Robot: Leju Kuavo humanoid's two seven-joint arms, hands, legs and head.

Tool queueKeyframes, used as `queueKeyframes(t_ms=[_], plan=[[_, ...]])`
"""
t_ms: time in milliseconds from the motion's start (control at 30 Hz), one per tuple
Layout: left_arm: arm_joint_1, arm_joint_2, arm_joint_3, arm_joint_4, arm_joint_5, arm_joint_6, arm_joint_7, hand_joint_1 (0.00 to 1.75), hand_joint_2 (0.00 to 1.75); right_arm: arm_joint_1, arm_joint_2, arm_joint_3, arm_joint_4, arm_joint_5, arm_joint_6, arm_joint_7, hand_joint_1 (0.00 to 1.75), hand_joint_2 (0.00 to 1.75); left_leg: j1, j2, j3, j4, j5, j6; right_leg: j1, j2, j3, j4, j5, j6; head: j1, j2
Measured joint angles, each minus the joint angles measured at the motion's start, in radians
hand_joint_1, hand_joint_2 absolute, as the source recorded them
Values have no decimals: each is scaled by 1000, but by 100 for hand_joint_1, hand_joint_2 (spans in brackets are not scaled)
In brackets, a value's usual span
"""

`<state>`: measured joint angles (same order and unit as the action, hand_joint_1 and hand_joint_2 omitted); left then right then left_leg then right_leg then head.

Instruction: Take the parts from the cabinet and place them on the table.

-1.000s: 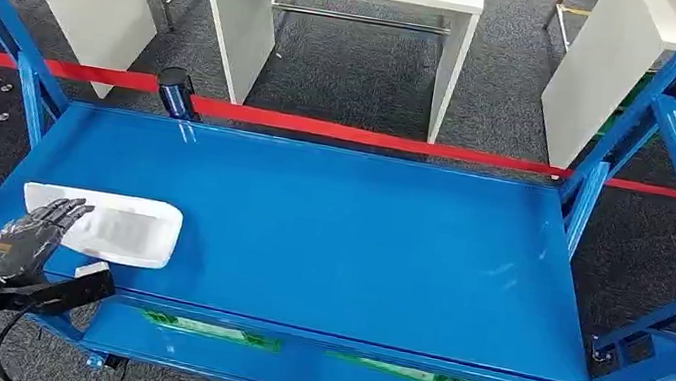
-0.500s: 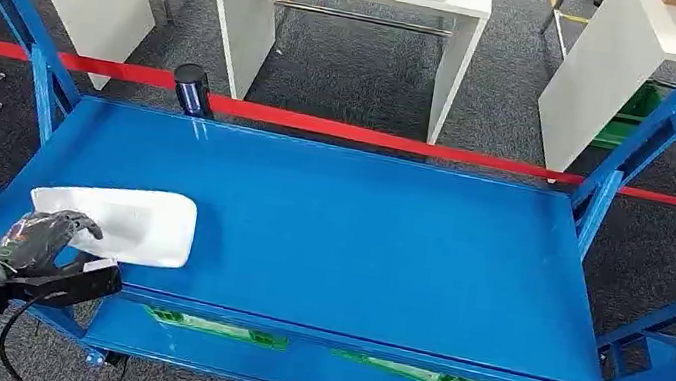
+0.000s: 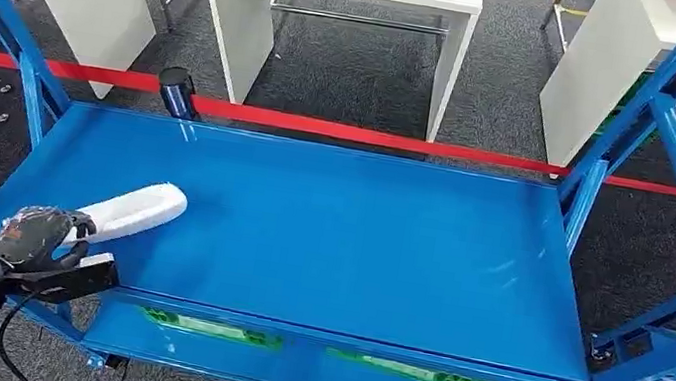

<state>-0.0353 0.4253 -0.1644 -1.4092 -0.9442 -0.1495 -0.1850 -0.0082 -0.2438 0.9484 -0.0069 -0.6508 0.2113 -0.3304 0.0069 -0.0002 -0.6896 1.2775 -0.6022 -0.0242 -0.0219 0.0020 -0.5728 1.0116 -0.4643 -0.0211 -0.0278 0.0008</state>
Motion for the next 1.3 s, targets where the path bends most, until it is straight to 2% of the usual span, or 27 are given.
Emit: queueKeyframes(t_ms=[33,67,100,167,200,233,300,367,433,500,533,567,600,667,700,767,833,867,900,933,1000,1033,1067,1133,1200,1233,1300], plan=[[2,0,-2,1,0,0,0,175,175,0,1,0,0,0,0,0,0,0,1,0,-22,43,-6,0,1,0,0,0,0,0,0,0],[2,0,-3,2,0,0,0,175,175,0,1,0,0,0,0,0,0,0,3,0,-21,41,4,0,1,0,1,0,0,0,0,0],[2,0,-4,3,0,6,0,175,175,-1,2,0,0,-2,0,0,0,0,3,0,6,-18,44,4,2,0,2,0,0,0,0,0],[-2,0,-4,3,-6,35,-3,175,175,-1,4,0,0,-5,0,0,0,0,1,-1,100,-206,131,17,4,1,6,0,0,0,0,0],[-7,1,-3,3,-8,52,-6,175,175,-2,7,0,0,-6,0,0,0,0,-3,-1,134,-276,135,27,3,0,6,-1,0,1,1,0],[-10,-3,-3,3,-10,69,-13,175,175,-4,9,0,0,-9,-3,-1,0,0,-7,3,135,-279,131,28,10,0,1,0,2,5,2,0],[-12,-11,2,-3,0,109,-32,175,175,-4,12,0,0,-14,-10,-1,0,0,-12,2,129,-278,133,33,5,-1,-2,-3,5,16,0,0],[-12,-31,13,-29,70,121,-75,175,175,-5,14,0,0,-19,-15,-1,0,0,-5,2,147,-307,153,47,9,-2,-2,-7,8,26,1,0],[-15,-79,29,-68,212,108,-150,175,175,-6,15,0,0,-19,-20,-2,0,0,-6,5,147,-318,164,60,6,-2,-40,70,-38,18,3,0],[-14,-139,34,-138,427,44,-236,175,175,-8,16,0,0,-19,-29,-2,0,0,-9,4,142,-318,165,62,6,-1,-118,236,-105,12,3,0],[-14,-170,32,-175,546,0,-270,175,175,-11,16,2,0,-17,-30,-2,0,0,-10,4,140,-317,165,62,6,-2,-149,300,-123,16,4,0],[-16,-200,29,-207,652,-44,-293,175,175,-15,18,3,0,-16,-32,-2,0,0,-10,4,141,-317,164,62,5,-2,-155,309,-118,24,3,0],[-23,-227,27,-240,760,-91,-310,175,175,-18,19,5,0,-13,-34,-2,0,0,-10,4,142,-316,164,62,4,-2,-136,270,-95,35,3,0],[-48,-277,11,-311,970,-192,-323,175,175,-25,18,11,-2,-13,-47,3,0,0,-9,3,142,-308,160,57,-1,-3,-47,86,-21,59,4,0],[-63,-300,1,-343,1032,-228,-326,175,175,-29,18,15,-5,-13,-53,7,0,0,-11,2,138,-299,155,52,-3,-5,-8,4,3,61,5,0],[-84,-331,-15,-397,1080,-253,-323,175,175,-34,18,22,-13,-13,-59,13,0,0,-18,2,129,-284,146,44,1,-1,-4,-5,7,37,5,0],[-89,-353,-23,-438,1093,-261,-313,175,175,-35,18,26,-19,-13,-63,16,0,0,-16,2,130,-285,147,39,6,0,-5,-4,7,25,5,0],[-90,-358,-24,-451,1095,-263,-311,175,175,-35,19,28,-23,-13,-63,17,0,0,-14,2,130,-281,143,35,-5,0,-3,-8,10,19,6,0],[-91,-362,-26,-463,1097,-264,-310,175,175,-34,18,29,-26,-13,-63,18,0,0,-12,1,118,-264,128,27,-5,1,-1,-8,10,16,5,0],[-93,-364,-27,-473,1099,-266,-310,175,175,-34,18,29,-26,-13,-65,19,0,0,-11,1,98,-217,96,20,-5,0,-1,-8,9,11,0,0],[-93,-368,-28,-480,1103,-266,-310,175,175,-35,18,29,-30,-13,-65,19,0,0,-4,1,23,-57,21,10,-4,0,-3,-8,10,8,0,0],[-93,-370,-29,-481,1109,-273,-311,175,175,-34,19,30,-31,-13,-66,19,0,0,-2,1,-16,23,-4,8,-3,0,-3,-7,10,8,0,0],[-93,-372,-29,-482,1124,-290,-316,175,175,-34,19,30,-31,-13,-66,20,0,0,-1,1,-30,48,-3,8,-2,0,-3,-7,10,8,0,0],[-96,-382,-32,-498,1159,-324,-324,175,175,-35,19,34,-35,-11,-71,33,0,0,-2,1,11,-41,61,14,-1,2,0,-7,10,8,0,0],[-110,-393,-41,-532,1191,-356,-318,175,175,-37,22,41,-38,-5,-79,56,0,0,-6,-1,110,-237,149,33,1,5,3,-8,10,9,0,0],[-116,-398,-50,-548,1211,-373,-309,175,175,-39,29,45,-42,-3,-84,69,0,0,-10,-1,130,-275,140,40,2,5,2,-8,10,9,2,0],[-129,-408,-81,-578,1257,-406,-287,175,175,-43,32,51,-43,-5,-92,108,0,0,-18,0,132,-278,144,44,2,4,-6,-7,17,21,0,0]])
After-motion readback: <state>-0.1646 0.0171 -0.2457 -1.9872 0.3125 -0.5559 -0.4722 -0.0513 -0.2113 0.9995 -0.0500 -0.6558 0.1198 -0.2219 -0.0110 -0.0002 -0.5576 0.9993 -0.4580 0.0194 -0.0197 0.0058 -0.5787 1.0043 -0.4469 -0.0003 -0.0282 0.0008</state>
